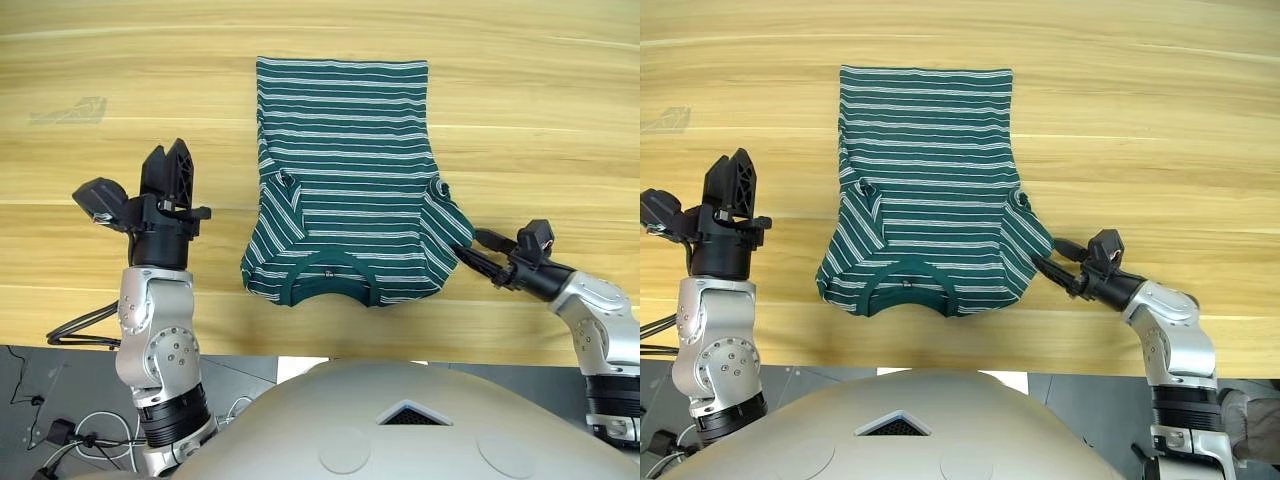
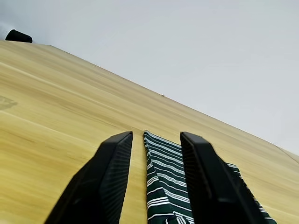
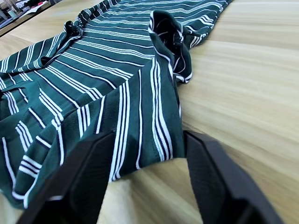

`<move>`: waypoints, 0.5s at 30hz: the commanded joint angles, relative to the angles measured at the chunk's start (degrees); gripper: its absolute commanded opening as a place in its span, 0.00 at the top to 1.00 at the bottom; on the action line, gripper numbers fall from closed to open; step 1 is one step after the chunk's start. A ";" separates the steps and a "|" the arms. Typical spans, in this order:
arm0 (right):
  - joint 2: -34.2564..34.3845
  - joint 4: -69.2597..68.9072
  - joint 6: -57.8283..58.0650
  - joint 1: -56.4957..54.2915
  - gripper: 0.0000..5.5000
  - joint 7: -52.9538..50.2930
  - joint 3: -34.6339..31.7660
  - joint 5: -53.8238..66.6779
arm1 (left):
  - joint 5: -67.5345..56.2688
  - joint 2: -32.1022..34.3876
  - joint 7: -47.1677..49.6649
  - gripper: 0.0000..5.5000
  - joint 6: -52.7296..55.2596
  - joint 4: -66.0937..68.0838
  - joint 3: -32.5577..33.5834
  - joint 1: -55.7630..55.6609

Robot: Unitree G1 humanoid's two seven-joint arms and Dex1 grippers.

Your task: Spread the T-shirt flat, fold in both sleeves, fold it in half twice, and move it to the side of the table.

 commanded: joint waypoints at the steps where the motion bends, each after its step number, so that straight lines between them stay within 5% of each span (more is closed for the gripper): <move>1: 0.43 0.59 -1.50 -0.86 0.64 0.04 0.82 -1.63 | 1.02 -0.55 -0.65 0.65 -0.27 1.61 -0.20 0.00; 11: 1.19 1.71 -4.13 -1.95 0.99 0.43 2.90 -4.02 | 1.92 -1.48 -2.91 0.65 -1.40 4.48 -0.22 -0.21; 15: 1.41 2.10 -5.68 -2.05 1.00 0.73 3.14 -4.42 | 2.31 -1.94 -3.75 0.65 -1.61 5.28 -0.63 -0.31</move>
